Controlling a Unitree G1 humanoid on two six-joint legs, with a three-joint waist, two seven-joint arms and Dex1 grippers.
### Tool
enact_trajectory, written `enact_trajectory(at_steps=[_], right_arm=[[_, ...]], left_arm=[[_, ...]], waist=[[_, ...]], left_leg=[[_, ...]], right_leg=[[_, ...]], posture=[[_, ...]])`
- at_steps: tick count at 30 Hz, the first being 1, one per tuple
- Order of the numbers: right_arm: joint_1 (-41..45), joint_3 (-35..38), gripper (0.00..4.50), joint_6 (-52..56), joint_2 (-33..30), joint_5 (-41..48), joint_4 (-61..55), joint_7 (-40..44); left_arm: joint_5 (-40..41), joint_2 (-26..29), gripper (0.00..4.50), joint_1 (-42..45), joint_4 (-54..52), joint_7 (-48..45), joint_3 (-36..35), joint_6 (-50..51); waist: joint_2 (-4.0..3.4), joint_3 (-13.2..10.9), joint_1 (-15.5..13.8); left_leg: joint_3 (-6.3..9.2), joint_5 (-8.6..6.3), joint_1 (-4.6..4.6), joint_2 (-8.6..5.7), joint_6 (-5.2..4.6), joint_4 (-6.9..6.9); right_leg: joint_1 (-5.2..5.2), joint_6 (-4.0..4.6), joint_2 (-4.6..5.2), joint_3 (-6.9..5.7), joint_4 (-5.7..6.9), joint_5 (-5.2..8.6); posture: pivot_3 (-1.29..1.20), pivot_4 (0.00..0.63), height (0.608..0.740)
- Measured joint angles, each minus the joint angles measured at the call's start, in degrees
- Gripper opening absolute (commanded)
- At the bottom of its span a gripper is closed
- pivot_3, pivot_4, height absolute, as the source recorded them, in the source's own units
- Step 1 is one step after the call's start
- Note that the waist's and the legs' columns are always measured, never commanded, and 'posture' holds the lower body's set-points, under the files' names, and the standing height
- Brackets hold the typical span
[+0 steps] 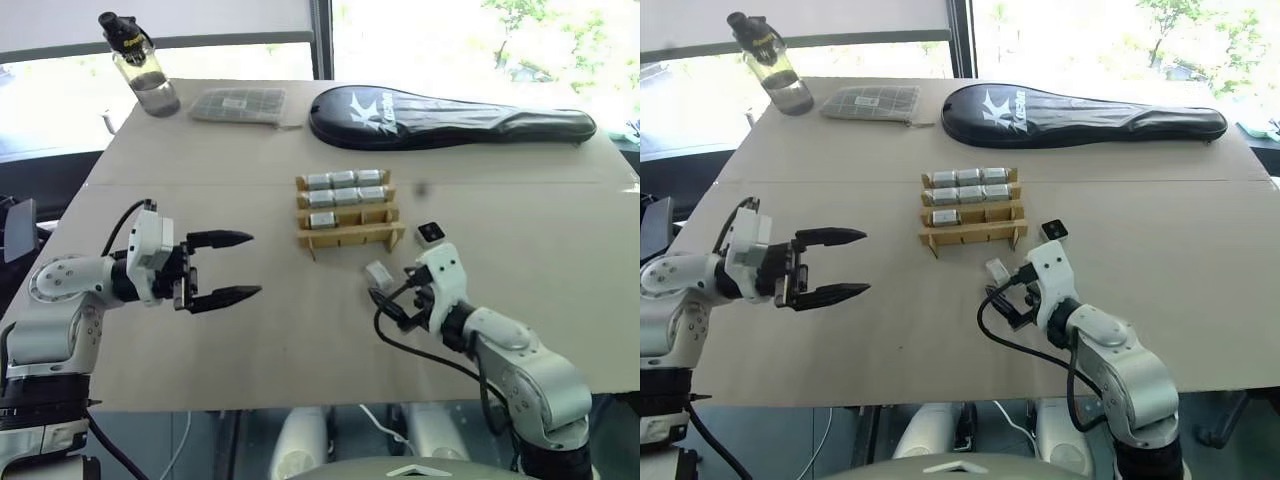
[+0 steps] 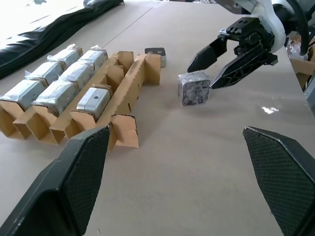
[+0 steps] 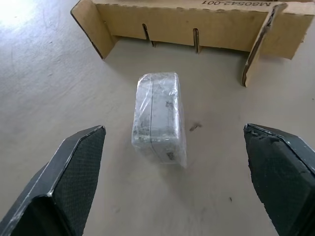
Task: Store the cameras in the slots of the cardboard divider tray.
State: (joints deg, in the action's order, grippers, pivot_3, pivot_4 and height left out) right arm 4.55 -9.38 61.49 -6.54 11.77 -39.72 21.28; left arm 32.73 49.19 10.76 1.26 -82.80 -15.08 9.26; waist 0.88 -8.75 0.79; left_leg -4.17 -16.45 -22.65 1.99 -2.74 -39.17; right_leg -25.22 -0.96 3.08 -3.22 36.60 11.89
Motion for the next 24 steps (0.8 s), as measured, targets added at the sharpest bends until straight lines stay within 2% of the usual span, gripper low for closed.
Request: enact_trajectory(at_steps=[4,7,12,13,14,24], right_arm=[[0.4,-1.0,4.45,-1.0,-0.4,1.0,1.0,-0.3],[0.4,-1.0,3.69,-1.8,-0.5,2.0,1.1,-0.4],[0.3,-1.1,1.46,-3.1,-0.7,3.0,1.5,-0.6],[0.3,-1.2,0.87,-3.3,-0.9,3.1,1.6,-0.7],[0.4,-1.2,0.67,-3.5,-1.0,3.2,1.6,-0.7],[1.6,-1.4,0.67,-4.3,-3.2,5.7,2.6,-0.4]], left_arm=[[0.0,0.0,4.50,0.1,0.1,-0.3,0.0,0.0],[0.0,0.2,4.50,0.0,0.1,-0.6,0.0,0.0],[-0.4,0.7,4.50,-0.7,0.1,-0.9,0.0,-0.2],[-0.6,0.8,4.50,-1.0,0.1,-1.0,0.0,-0.2],[-0.9,0.9,4.50,-1.2,0.1,-1.2,0.0,-0.3],[-0.5,1.7,4.50,-2.0,0.0,-4.5,0.0,0.2]], waist=[[0.00,0.0,0.0],[0.01,0.0,0.0],[0.03,0.0,0.0],[0.03,0.0,0.0],[0.03,0.0,0.0],[0.06,0.0,0.0]], left_leg=[[-0.01,0.00,0.00,0.01,0.00,0.00],[-0.02,0.00,-0.01,0.01,0.00,0.00],[-0.01,0.00,-0.01,0.01,0.00,0.00],[-0.01,0.00,0.00,0.01,0.00,0.00],[-0.01,0.00,0.00,0.01,0.00,0.00],[-0.02,0.00,0.00,0.02,0.00,-0.01]], right_leg=[[0.00,0.00,0.00,0.01,0.00,0.00],[0.00,0.00,0.00,0.01,-0.01,0.00],[0.00,0.00,0.00,0.01,0.00,0.00],[0.00,0.00,0.00,0.01,0.00,0.00],[0.00,0.00,0.00,0.01,0.00,0.00],[-0.01,0.00,-0.01,0.02,0.02,-0.01]], posture=[[0.00,0.150,0.740],[0.00,0.150,0.740],[0.00,0.150,0.740],[0.00,0.150,0.740],[0.00,0.150,0.740],[0.00,0.150,0.740]])
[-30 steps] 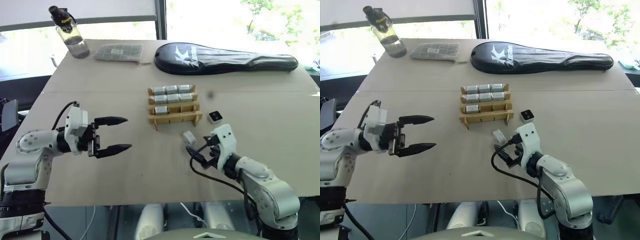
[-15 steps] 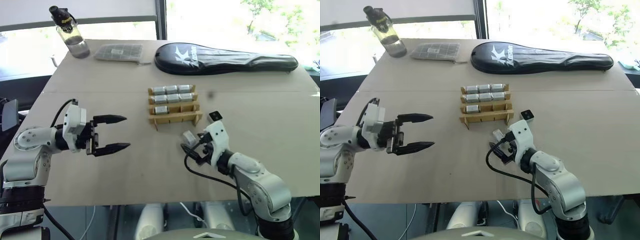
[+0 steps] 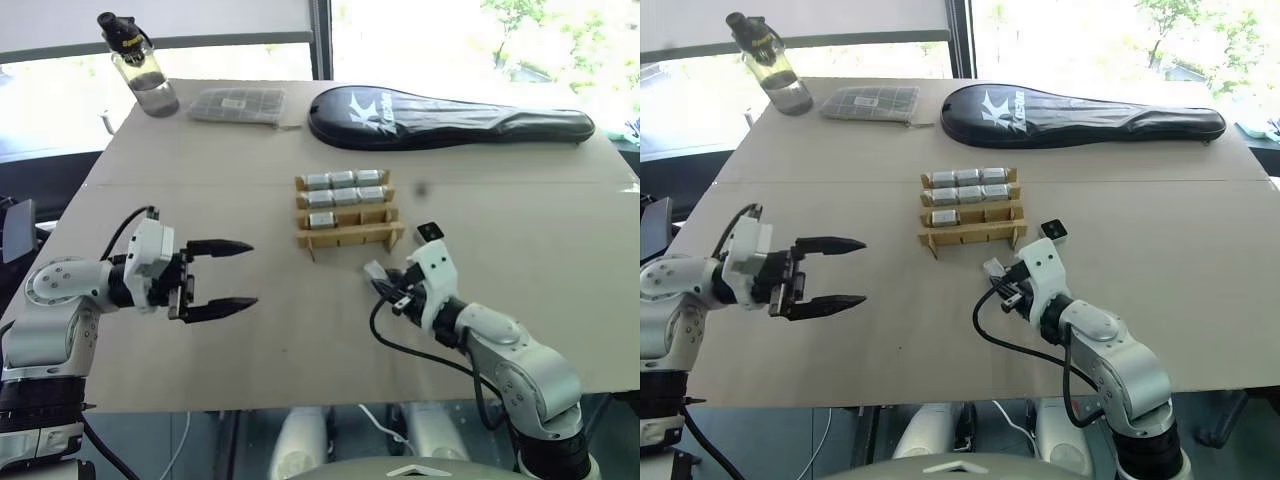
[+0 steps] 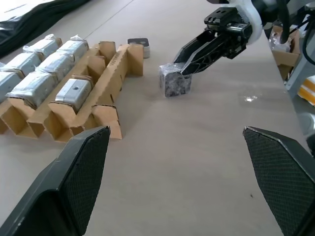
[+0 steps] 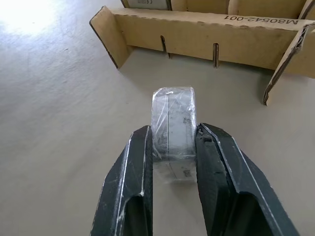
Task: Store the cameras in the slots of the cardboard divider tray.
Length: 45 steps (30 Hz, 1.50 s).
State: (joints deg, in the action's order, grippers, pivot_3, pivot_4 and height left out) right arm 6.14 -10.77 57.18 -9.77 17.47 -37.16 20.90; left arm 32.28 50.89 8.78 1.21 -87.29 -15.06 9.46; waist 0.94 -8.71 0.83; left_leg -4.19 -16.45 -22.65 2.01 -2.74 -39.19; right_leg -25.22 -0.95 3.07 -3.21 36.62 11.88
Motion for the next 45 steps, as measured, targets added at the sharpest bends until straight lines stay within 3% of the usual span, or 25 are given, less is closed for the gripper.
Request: enact_trajectory(at_steps=[6,10,13,18,24,33,45], right_arm=[[7.6,0.0,0.67,-3.7,-7.2,3.1,2.1,8.1],[21.7,-0.9,0.67,-12.1,-15.6,4.8,11.9,22.6],[30.1,-3.1,0.67,-21.1,-18.2,2.1,21.7,30.1],[44.9,-7.8,0.67,-40.3,-17.6,-4.9,47.6,42.7],[55.4,-10.8,0.67,-60.0,-11.8,-10.3,71.9,53.1],[63.2,-11.1,0.67,-77.4,-7.2,-17.3,93.0,56.9],[66.6,-8.6,0.67,-80.3,-5.4,-20.7,103.4,57.3]], left_arm=[[-0.3,1.2,4.50,-0.6,0.1,-1.8,0.0,-0.3],[-0.9,1.5,4.50,0.2,1.5,-1.8,0.0,-1.2],[-1.1,1.5,4.50,0.5,1.8,-1.6,-0.1,-1.4],[-1.2,1.5,4.50,-1.0,1.5,-0.6,-0.4,-1.7],[-0.6,1.5,4.50,-6.4,-2.2,1.7,-3.2,-2.0],[0.1,1.5,4.50,-12.0,-6.8,4.0,-7.6,-1.9],[0.5,1.5,4.50,-13.4,-7.3,4.8,-9.2,-2.6]], waist=[[0.00,0.0,0.0],[-0.03,0.0,0.0],[-0.02,0.0,0.1],[-0.02,0.0,0.1],[-0.05,-0.1,0.2],[-0.08,-0.1,0.1],[-0.10,-0.1,0.1]], left_leg=[[0.00,-0.01,0.01,0.00,-0.02,-0.03],[-0.02,-0.14,0.03,0.00,-0.25,-0.05],[-0.02,-0.14,0.03,0.01,-0.26,-0.04],[-0.08,-0.07,-0.12,0.03,-0.13,0.00],[-0.27,-0.09,-0.27,0.05,-0.14,0.01],[-0.29,-0.08,-0.18,0.05,-0.12,-0.03],[-0.38,-0.08,-0.14,0.07,-0.10,-0.01]], right_leg=[[0.00,0.00,-0.01,0.00,0.00,0.00],[0.00,0.00,-0.06,0.02,0.00,0.00],[-0.01,0.01,-0.08,0.01,0.01,-0.01],[-0.13,0.02,-0.08,0.04,0.03,-0.03],[-0.33,0.02,0.00,0.15,0.06,-0.04],[-0.32,0.04,0.04,0.15,0.18,-0.04],[-0.31,0.07,0.06,0.20,0.17,-0.06]], posture=[[0.00,0.150,0.740],[0.00,0.150,0.740],[0.00,0.150,0.740],[0.00,0.150,0.740],[0.00,0.150,0.740],[0.00,0.150,0.740],[0.00,0.150,0.740]])
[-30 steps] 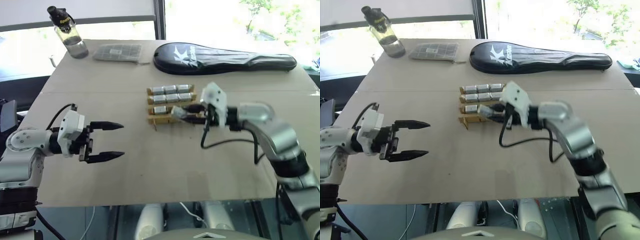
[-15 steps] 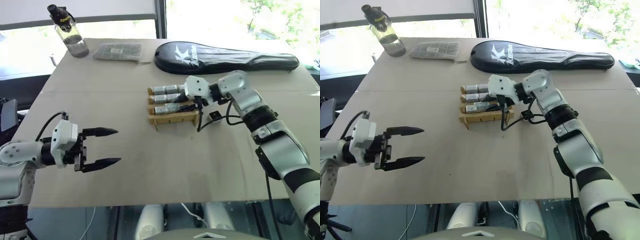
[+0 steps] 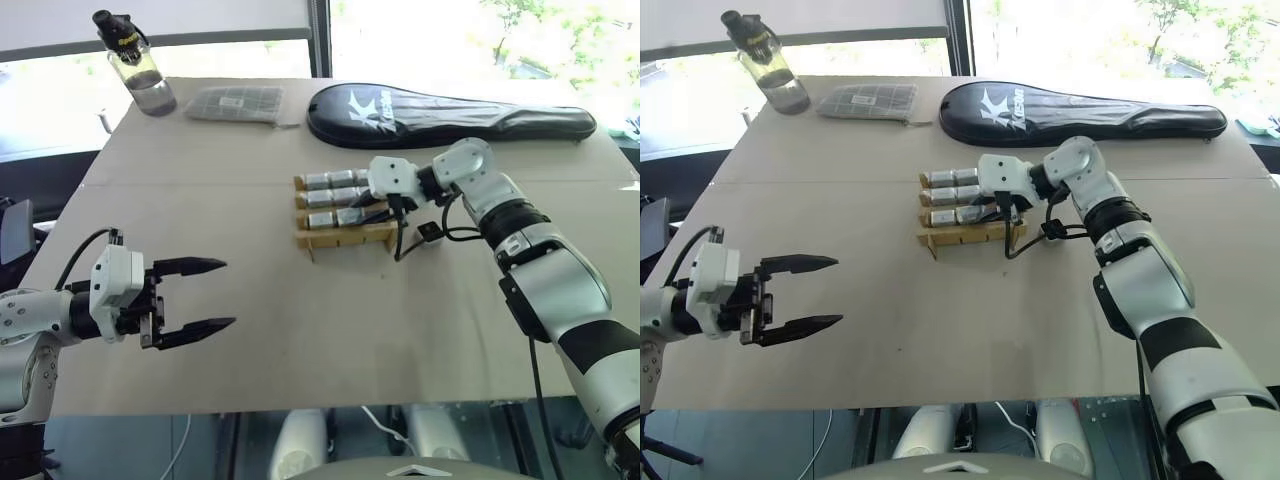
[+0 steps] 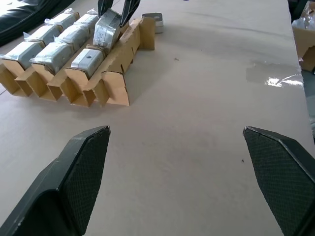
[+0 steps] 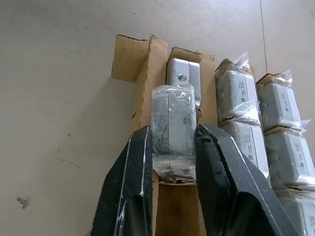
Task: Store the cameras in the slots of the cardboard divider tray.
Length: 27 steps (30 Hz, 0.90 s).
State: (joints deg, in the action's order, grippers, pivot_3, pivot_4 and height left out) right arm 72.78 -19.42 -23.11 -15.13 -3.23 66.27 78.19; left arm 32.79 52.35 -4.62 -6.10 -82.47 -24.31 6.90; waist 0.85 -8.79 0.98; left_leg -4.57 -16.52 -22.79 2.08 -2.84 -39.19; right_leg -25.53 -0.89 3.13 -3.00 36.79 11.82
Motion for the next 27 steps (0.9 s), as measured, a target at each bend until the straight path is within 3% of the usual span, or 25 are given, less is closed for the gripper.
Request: enact_trajectory(at_steps=[15,17,18,23,27], right_arm=[[2.7,1.5,0.67,1.1,2.7,-4.3,6.4,-2.7],[3.2,1.5,1.68,1.7,3.0,-5.4,7.0,-3.5],[3.5,1.1,1.87,1.7,3.1,-6.7,7.4,-5.0],[3.8,2.5,4.08,3.1,3.2,-8.4,8.8,-8.7],[4.7,2.8,4.08,2.6,2.8,-8.7,8.6,-8.5]], left_arm=[[0.0,0.0,4.50,2.2,1.3,-0.3,0.1,-0.4],[0.0,0.0,4.50,2.2,1.3,-0.3,0.1,-0.4],[0.0,0.0,4.50,2.2,1.3,-0.3,0.1,-0.4],[0.0,0.0,4.50,2.1,1.1,-0.2,0.1,-0.1],[0.0,0.0,4.50,2.2,1.0,0.1,0.1,0.1]], waist=[[-0.01,0.0,0.1],[0.00,0.0,0.1],[-0.01,0.0,0.1],[-0.01,0.0,0.2],[-0.02,0.0,0.7]], left_leg=[[-0.04,0.00,0.00,0.00,0.00,0.03],[-0.04,0.00,0.01,0.00,0.00,0.01],[-0.05,0.00,0.02,0.00,0.01,-0.01],[-0.03,0.01,0.02,0.01,0.02,0.00],[-0.04,0.01,-0.02,0.01,0.03,0.05]], right_leg=[[-0.02,0.00,0.01,0.01,0.01,0.00],[-0.02,0.00,0.01,0.02,0.02,0.00],[-0.02,0.01,0.01,0.03,0.05,0.00],[-0.03,0.03,0.00,0.03,0.05,-0.02],[-0.05,0.03,0.01,0.02,0.01,-0.02]], posture=[[0.00,0.150,0.740],[0.00,0.150,0.740],[0.00,0.150,0.740],[0.00,0.150,0.740],[0.00,0.150,0.740]])
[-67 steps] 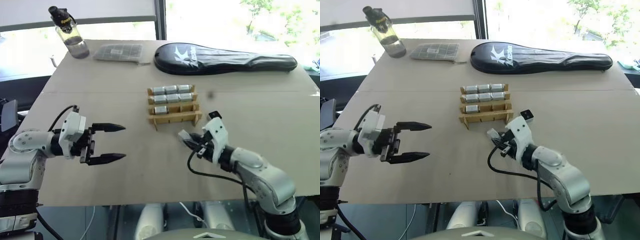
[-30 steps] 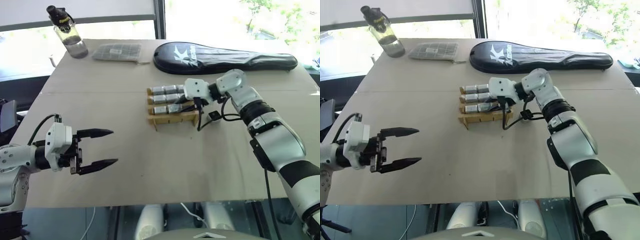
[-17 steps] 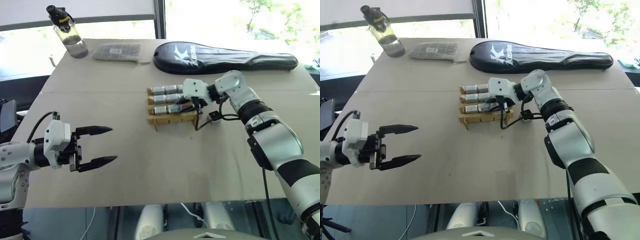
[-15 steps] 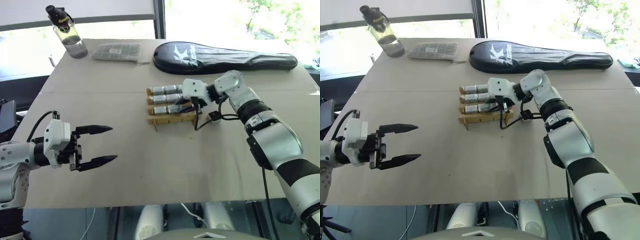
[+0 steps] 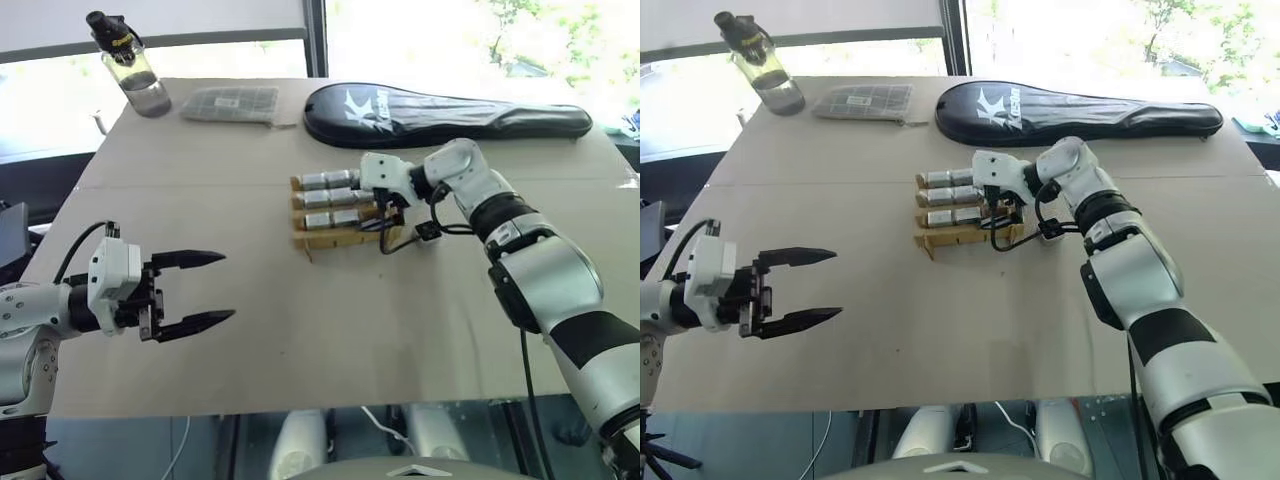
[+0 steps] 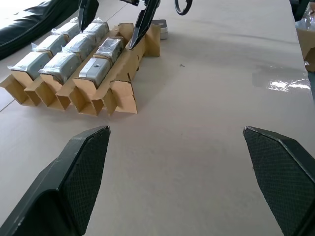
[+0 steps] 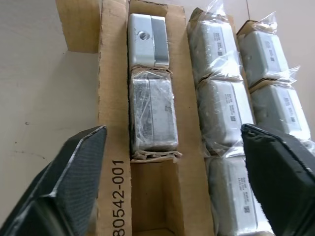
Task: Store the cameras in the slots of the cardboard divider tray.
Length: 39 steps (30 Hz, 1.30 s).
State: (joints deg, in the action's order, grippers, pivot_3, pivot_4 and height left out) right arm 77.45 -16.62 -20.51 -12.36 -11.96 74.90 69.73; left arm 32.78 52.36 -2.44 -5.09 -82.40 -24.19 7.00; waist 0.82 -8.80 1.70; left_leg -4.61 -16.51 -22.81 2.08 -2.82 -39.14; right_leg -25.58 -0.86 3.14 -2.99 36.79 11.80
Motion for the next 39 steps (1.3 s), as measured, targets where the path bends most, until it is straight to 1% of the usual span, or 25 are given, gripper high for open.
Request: enact_trajectory(at_steps=[2,6,8,9,12,13,14,16,18,19,22,23,26,29,32,39], right_arm=[[0.2,0.0,4.08,-0.4,-1.2,-0.2,-0.7,0.5],[-1.2,3.7,4.08,1.1,-5.0,3.2,-6.9,3.7],[-5.0,6.1,4.08,4.6,-7.6,5.6,-13.8,3.5],[-8.5,7.3,4.08,7.5,-9.3,6.7,-19.1,2.9],[-15.7,9.5,4.08,14.7,-12.6,8.2,-28.4,0.5],[-20.9,11.2,4.08,20.5,-14.2,8.6,-35.0,-2.1],[-23.7,12.4,4.08,23.7,-14.9,9.0,-38.0,-3.9],[-34.7,19.0,4.08,39.1,-14.7,12.5,-54.4,-12.0],[-40.5,21.2,4.08,45.9,-13.0,14.2,-64.6,-16.8],[-45.5,22.0,4.08,49.4,-10.6,14.2,-72.3,-21.4],[-53.8,22.0,4.08,54.1,-5.7,13.5,-80.6,-29.8],[-56.8,21.8,4.08,56.6,-4.6,13.3,-82.0,-33.3],[-58.4,22.7,4.08,58.5,-3.8,13.7,-84.8,-36.4],[-60.9,20.8,4.08,58.5,-2.2,14.3,-87.0,-38.9],[-61.0,19.9,4.08,58.2,-0.6,14.9,-86.9,-40.9],[-61.4,18.5,4.08,57.2,0.2,16.0,-85.3,-43.7]], left_arm=[[0.0,0.0,4.50,0.1,-0.1,0.1,0.1,0.0],[0.0,0.0,4.50,1.3,-0.1,0.4,1.1,0.1],[0.0,0.0,4.50,2.5,-0.1,0.3,2.3,0.1],[0.0,-0.1,4.50,3.2,0.1,0.1,2.7,0.1],[0.0,0.0,4.50,4.5,0.7,-0.2,3.3,0.1],[0.0,0.0,4.50,5.2,1.5,-0.4,3.7,0.0],[-0.1,0.0,4.50,5.6,2.0,-0.5,3.9,0.0],[-0.8,0.0,4.50,8.0,4.3,-1.3,5.5,-0.3],[-1.2,0.0,4.50,9.8,5.4,-1.7,6.9,-0.9],[-1.4,-0.1,4.50,11.2,6.7,-2.4,7.5,-1.4],[-2.2,-0.2,4.50,14.7,9.6,-3.6,9.4,-2.6],[-2.4,-0.2,4.50,16.0,11.2,-4.3,10.0,-3.3],[-3.3,-0.3,4.50,18.0,13.2,-5.4,11.5,-4.2],[-3.8,-0.8,4.50,20.6,15.3,-6.4,13.2,-5.2],[-4.0,-0.9,4.50,21.7,16.2,-7.1,13.6,-5.7],[-4.2,-0.8,4.50,21.7,17.6,-7.9,13.5,-6.7]], waist=[[0.00,0.0,0.0],[0.02,0.0,0.0],[0.04,0.0,-0.2],[0.06,0.0,-0.4],[0.05,0.0,-0.9],[0.04,0.0,-1.0],[0.03,0.0,-1.0],[0.02,0.0,-0.9],[0.01,0.0,-0.6],[0.05,0.1,-0.7],[0.05,0.1,-0.9],[0.03,0.1,-1.0],[0.10,0.1,-1.0],[0.23,0.2,-0.9],[0.23,0.2,-0.7],[0.24,0.2,-0.9]], left_leg=[[0.00,0.00,-0.01,-0.01,0.00,0.00],[0.04,0.00,-0.01,-0.01,0.00,-0.02],[0.07,0.00,0.00,-0.01,0.00,-0.04],[0.10,0.00,-0.01,0.00,0.00,-0.05],[0.06,0.00,-0.03,-0.01,0.00,-0.04],[0.07,0.00,-0.03,-0.02,0.00,-0.04],[0.07,0.00,-0.06,-0.02,0.00,-0.05],[-0.02,0.00,0.00,0.01,0.00,-0.05],[-0.07,0.00,0.07,0.04,-0.01,-0.03],[-0.04,0.00,0.09,0.07,0.00,-0.02],[-0.02,0.01,0.08,0.05,0.01,-0.05],[-0.15,0.01,0.07,0.01,0.00,-0.11],[-0.26,0.01,0.08,-0.01,-0.01,-0.15],[-0.28,0.01,0.09,0.00,-0.01,-0.13],[-0.32,0.00,0.12,0.04,-0.01,-0.12],[-0.32,0.00,0.14,0.04,-0.02,-0.10]], right_leg=[[0.00,0.00,0.02,-0.01,-0.02,0.00],[0.02,-0.01,0.02,-0.02,0.00,0.00],[0.05,-0.01,0.03,-0.05,0.01,0.00],[0.07,-0.01,0.04,-0.07,0.01,0.00],[0.06,-0.01,0.08,-0.06,0.00,-0.01],[0.06,-0.01,0.08,-0.07,0.00,-0.01],[0.04,-0.01,0.08,-0.08,0.01,-0.01],[-0.01,-0.02,0.00,0.01,0.04,-0.01],[-0.01,-0.02,-0.07,0.08,0.08,-0.01],[0.00,-0.01,-0.13,0.08,0.11,0.00],[0.01,-0.02,-0.18,0.07,0.12,0.00],[0.00,-0.03,-0.16,0.22,0.08,0.00],[0.01,-0.04,-0.16,0.33,0.01,0.01],[0.00,-0.05,-0.22,0.37,0.01,0.01],[-0.01,-0.04,-0.30,0.44,0.01,0.00],[-0.01,-0.04,-0.29,0.46,0.01,0.01]], posture=[[0.00,0.150,0.740],[0.00,0.150,0.740],[0.00,0.150,0.740],[0.00,0.150,0.740],[0.00,0.150,0.740],[0.00,0.150,0.740],[0.00,0.150,0.740],[0.00,0.150,0.740],[0.00,0.150,0.740],[0.00,0.150,0.740],[0.00,0.150,0.740],[0.00,0.150,0.740],[0.00,0.150,0.740],[0.00,0.150,0.740],[0.00,0.150,0.740],[0.00,0.150,0.740]])
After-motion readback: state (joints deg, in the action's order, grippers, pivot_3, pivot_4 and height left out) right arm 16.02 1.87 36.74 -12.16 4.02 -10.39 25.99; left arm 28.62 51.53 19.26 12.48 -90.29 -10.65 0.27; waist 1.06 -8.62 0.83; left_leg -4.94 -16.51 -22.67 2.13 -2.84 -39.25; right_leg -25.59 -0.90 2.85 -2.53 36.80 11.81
